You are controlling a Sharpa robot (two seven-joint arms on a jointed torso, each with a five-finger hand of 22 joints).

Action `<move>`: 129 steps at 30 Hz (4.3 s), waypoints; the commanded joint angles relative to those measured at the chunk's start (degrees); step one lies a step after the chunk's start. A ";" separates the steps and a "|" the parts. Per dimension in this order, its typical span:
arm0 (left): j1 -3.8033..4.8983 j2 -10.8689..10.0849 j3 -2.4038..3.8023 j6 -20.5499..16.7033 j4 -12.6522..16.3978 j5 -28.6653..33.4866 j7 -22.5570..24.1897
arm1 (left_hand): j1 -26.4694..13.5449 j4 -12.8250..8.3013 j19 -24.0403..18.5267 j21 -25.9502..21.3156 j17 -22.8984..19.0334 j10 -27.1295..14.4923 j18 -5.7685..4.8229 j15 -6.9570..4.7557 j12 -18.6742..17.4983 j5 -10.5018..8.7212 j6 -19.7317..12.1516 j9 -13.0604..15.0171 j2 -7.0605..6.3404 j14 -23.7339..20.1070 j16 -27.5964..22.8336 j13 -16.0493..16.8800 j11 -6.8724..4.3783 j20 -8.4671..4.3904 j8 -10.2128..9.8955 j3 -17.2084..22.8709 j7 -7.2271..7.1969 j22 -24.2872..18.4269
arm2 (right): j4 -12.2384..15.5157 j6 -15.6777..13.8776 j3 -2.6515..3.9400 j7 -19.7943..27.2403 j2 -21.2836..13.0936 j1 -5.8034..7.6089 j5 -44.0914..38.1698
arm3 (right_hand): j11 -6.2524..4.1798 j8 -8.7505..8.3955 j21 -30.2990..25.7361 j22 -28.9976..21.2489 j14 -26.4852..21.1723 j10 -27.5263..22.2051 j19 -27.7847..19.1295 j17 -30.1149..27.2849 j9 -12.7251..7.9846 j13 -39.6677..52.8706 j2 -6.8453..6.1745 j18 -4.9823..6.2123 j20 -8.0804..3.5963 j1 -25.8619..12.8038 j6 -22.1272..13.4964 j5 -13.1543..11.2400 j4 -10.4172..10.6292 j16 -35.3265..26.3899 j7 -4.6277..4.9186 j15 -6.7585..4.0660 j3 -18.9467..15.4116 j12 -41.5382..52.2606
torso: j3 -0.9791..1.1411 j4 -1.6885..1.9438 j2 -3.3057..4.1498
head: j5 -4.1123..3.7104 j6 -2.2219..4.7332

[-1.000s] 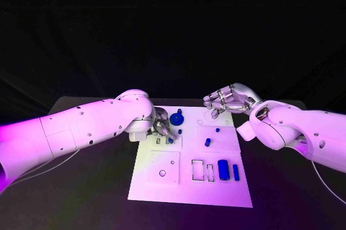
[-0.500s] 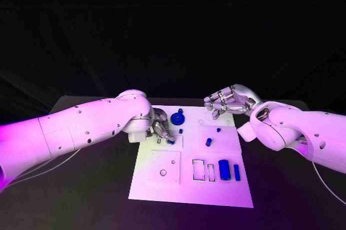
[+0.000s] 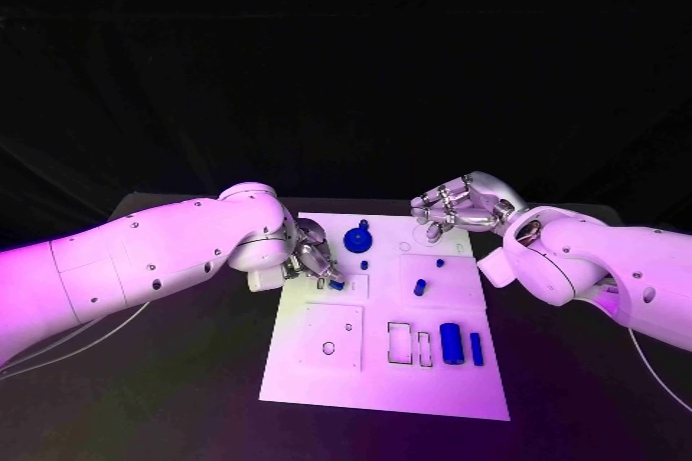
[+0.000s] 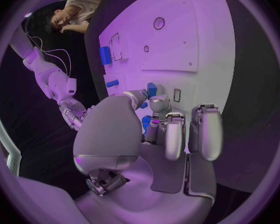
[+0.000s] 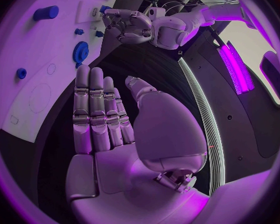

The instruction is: Assemble the parts on the task board

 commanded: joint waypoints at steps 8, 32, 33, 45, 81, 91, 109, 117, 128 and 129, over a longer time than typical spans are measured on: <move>-1.38 -0.40 0.06 -5.33 1.77 -6.66 0.81 | -1.16 -6.54 0.95 0.25 15.09 0.57 -0.30 -0.10 0.49 -0.28 0.32 0.36 0.01 5.94 0.18 0.29 -0.04 0.17 0.37 6.62 -0.34 3.86 | 0.21 0.83 0.00 0.15 -0.24 -0.04 -0.41 | -0.10 0.36 -0.29 -0.06 -0.42 -0.43 -0.36 0.05 -0.04 0.05 0.38 0.10 0.07 -0.12 -0.36 0.24 -0.05 -0.05 0.15 -0.13 -0.41 -0.17 | 0.03 -0.04 0.04 | 0.32 0.20; -2.56 -0.02 0.08 -7.42 2.52 -9.32 0.15 | -2.21 -6.84 1.11 0.38 15.09 1.16 -0.36 -0.25 1.12 -0.26 0.48 0.86 0.19 5.94 0.18 0.88 -0.21 0.05 0.63 7.24 -0.53 4.15 | 0.31 0.67 0.00 0.19 -0.44 -0.04 -0.41 | -0.09 0.38 -0.29 -0.08 -0.47 -0.46 -0.39 0.15 -0.04 0.09 0.43 0.10 0.10 -0.30 -0.39 0.37 0.08 -0.03 0.16 -0.11 -0.53 -0.15 | -0.09 -0.11 0.16 | 0.28 0.22; -2.56 -0.04 0.08 -7.43 2.54 -9.29 0.13 | -2.28 -6.95 1.10 0.38 15.09 1.18 -0.35 -0.28 1.13 -0.26 0.53 0.94 0.16 5.94 0.18 0.87 -0.25 0.03 0.70 7.32 -0.57 4.14 | 0.31 0.68 0.00 0.19 -0.44 -0.04 -0.41 | -0.09 0.39 -0.28 -0.08 -0.48 -0.46 -0.40 0.18 -0.03 0.11 0.45 0.11 0.11 -0.34 -0.39 0.41 0.11 -0.03 0.16 -0.11 -0.55 -0.15 | -0.08 -0.09 0.15 | 0.28 0.21; -2.56 -0.01 0.08 -6.22 2.43 -9.36 -0.55 | -2.55 -7.16 1.13 0.40 15.09 1.32 -0.36 -0.34 1.27 -0.28 0.64 1.14 0.07 5.94 0.18 1.01 -0.31 -0.01 0.85 7.44 -0.66 4.19 | 0.27 0.75 0.00 0.16 -0.43 -0.04 -0.41 | -0.09 0.41 -0.28 -0.09 -0.49 -0.47 -0.41 0.23 -0.03 0.13 0.48 0.11 0.12 -0.41 -0.39 0.49 0.16 -0.02 0.16 -0.10 -0.60 -0.14 | -0.04 -0.09 0.14 | 0.38 0.08; -2.56 0.37 0.07 -4.64 2.90 -10.89 -2.09 | -6.21 -7.30 1.49 0.67 15.09 3.02 -0.49 -1.01 3.28 -0.51 1.67 3.26 -0.54 5.94 0.18 2.89 -1.10 -0.55 2.98 6.53 -1.68 4.84 | 0.41 0.79 0.00 0.20 -0.56 -0.05 -0.41 | -0.08 0.48 -0.26 -0.13 -0.56 -0.50 -0.45 0.45 -0.03 0.23 0.64 0.13 0.16 -0.74 -0.43 0.89 0.44 0.03 0.16 -0.09 -0.79 -0.09 | -0.03 -0.10 0.12 | 0.26 -0.16; -2.55 0.57 0.07 -4.71 2.70 -10.97 -2.26 | -6.92 -7.17 1.54 0.69 15.09 3.04 -0.51 -1.13 3.28 -0.56 1.74 3.56 -0.76 5.94 0.18 2.87 -1.22 -0.66 3.28 5.71 -1.83 4.92 | 0.63 0.74 0.00 0.20 -0.68 -0.05 -0.41 | -0.08 0.48 -0.26 -0.13 -0.57 -0.50 -0.45 0.45 -0.03 0.23 0.65 0.13 0.16 -0.75 -0.43 0.89 0.45 0.03 0.16 -0.08 -0.80 -0.09 | 0.00 -0.14 0.14 | 0.21 -0.35; -2.52 1.56 0.07 -3.86 1.66 -11.07 -2.56 | -8.44 -6.30 1.64 0.75 15.09 3.56 -0.55 -1.33 4.13 -0.58 2.07 4.00 -0.61 5.94 0.18 3.72 -1.44 -0.84 3.83 3.82 -2.08 5.10 | 0.85 0.62 0.00 0.14 -0.89 -0.05 -0.41 | -0.06 0.50 -0.26 -0.15 -0.60 -0.52 -0.47 0.52 -0.02 0.27 0.70 0.13 0.18 -0.87 -0.45 0.99 0.55 0.04 0.16 -0.08 -0.87 -0.08 | 0.00 -0.12 0.12 | 0.04 -0.22; -2.50 1.87 0.08 -3.07 1.15 -11.32 -2.76 | -8.70 -6.11 1.66 0.76 15.09 4.15 -0.55 -1.45 5.03 -0.58 2.37 4.19 -0.47 5.94 0.18 4.60 -1.60 -0.92 4.12 3.14 -2.26 5.14 | 0.92 0.59 0.00 0.10 -1.00 -0.04 -0.41 | -0.06 0.50 -0.26 -0.15 -0.60 -0.52 -0.47 0.52 -0.02 0.27 0.70 0.13 0.18 -0.87 -0.45 0.99 0.55 0.04 0.16 -0.08 -0.87 -0.08 | -0.01 -0.05 0.11 | -0.22 -0.30; -2.49 2.29 0.08 -2.48 0.84 -12.33 -2.90 | -9.38 -5.60 1.81 0.88 15.09 5.24 -0.62 -1.71 6.77 -0.61 2.94 4.51 -0.49 5.94 0.18 6.29 -1.91 -1.06 4.69 1.64 -2.60 5.44 | 0.88 0.60 0.00 0.13 -0.97 -0.03 -0.41 | -0.06 0.50 -0.26 -0.15 -0.60 -0.52 -0.47 0.52 -0.02 0.27 0.70 0.13 0.18 -0.87 -0.45 0.99 0.55 0.04 0.16 -0.08 -0.87 -0.08 | 0.02 -0.21 0.04 | -0.31 -0.40; -2.49 2.32 0.08 -2.46 0.82 -12.41 -2.92 | -9.49 -5.51 1.81 0.88 15.09 5.30 -0.61 -1.73 6.87 -0.61 2.97 4.54 -0.51 5.94 0.18 6.39 -1.93 -1.07 4.73 1.45 -2.62 5.43 | 0.87 0.59 0.00 0.13 -0.98 -0.03 -0.41 | -0.06 0.50 -0.26 -0.15 -0.60 -0.52 -0.47 0.52 -0.02 0.27 0.70 0.13 0.18 -0.87 -0.45 0.99 0.55 0.04 0.16 -0.08 -0.87 -0.08 | 0.01 -0.17 0.05 | -0.37 -0.38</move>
